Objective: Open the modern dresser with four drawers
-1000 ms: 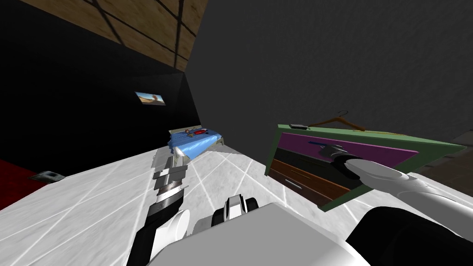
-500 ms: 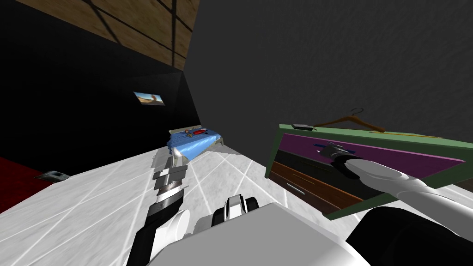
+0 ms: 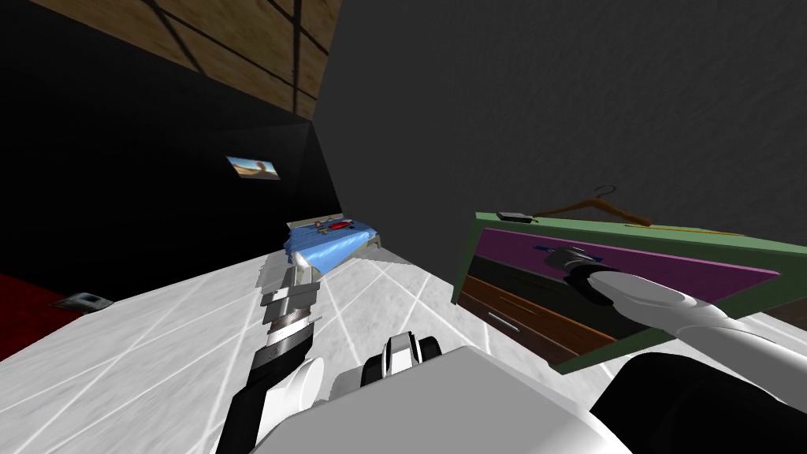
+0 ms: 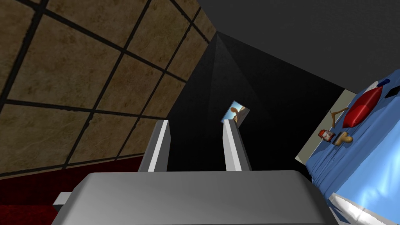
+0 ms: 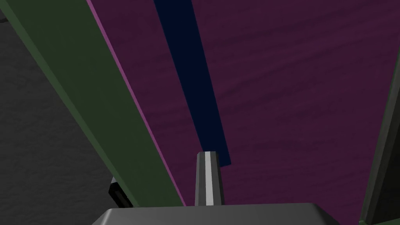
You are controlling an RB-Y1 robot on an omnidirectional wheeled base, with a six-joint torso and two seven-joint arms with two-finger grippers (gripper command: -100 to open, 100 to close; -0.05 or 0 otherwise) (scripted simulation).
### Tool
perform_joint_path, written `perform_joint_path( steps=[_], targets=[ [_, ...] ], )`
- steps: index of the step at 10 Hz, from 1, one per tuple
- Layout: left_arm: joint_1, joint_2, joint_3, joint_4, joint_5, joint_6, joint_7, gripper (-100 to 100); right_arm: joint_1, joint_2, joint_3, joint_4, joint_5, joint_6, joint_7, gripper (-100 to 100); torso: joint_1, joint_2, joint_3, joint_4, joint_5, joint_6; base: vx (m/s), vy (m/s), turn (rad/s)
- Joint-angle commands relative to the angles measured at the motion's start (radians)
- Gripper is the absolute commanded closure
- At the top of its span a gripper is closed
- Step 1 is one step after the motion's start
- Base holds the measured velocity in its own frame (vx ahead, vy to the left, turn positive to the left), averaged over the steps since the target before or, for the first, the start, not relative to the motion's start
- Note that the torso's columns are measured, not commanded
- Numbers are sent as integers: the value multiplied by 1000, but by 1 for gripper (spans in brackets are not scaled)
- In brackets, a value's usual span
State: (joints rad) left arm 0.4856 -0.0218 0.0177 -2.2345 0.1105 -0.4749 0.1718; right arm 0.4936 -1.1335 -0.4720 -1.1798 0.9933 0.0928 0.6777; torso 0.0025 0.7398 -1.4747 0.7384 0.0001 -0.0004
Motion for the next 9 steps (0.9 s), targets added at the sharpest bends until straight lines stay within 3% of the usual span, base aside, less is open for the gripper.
perform_joint_path(
  steps=[1,3,4,6,9],
  targets=[
    [0,0,0,0,0,0,0,0,4,-2,-2,-8,-1,-6,-2,100,0,0,0,0,0,0,-141,161,-34],
    [0,0,0,0,0,0,0,0,4,-3,-1,-9,-2,-6,-2,100,-3,0,0,0,0,1,-99,103,-37],
    [0,0,0,0,0,0,0,0,2,-1,1,-4,-1,-1,-1,-100,-8,-5,-3,-1,-1,0,39,-59,32],
    [0,1,1,0,0,0,0,0,-1,0,1,-1,0,2,0,-100,-12,-10,-7,-3,-3,0,94,-128,39],
    [0,0,0,0,0,0,0,0,-4,2,5,8,-2,4,0,-100,2,1,0,0,1,1,89,-105,32]
  ],
)
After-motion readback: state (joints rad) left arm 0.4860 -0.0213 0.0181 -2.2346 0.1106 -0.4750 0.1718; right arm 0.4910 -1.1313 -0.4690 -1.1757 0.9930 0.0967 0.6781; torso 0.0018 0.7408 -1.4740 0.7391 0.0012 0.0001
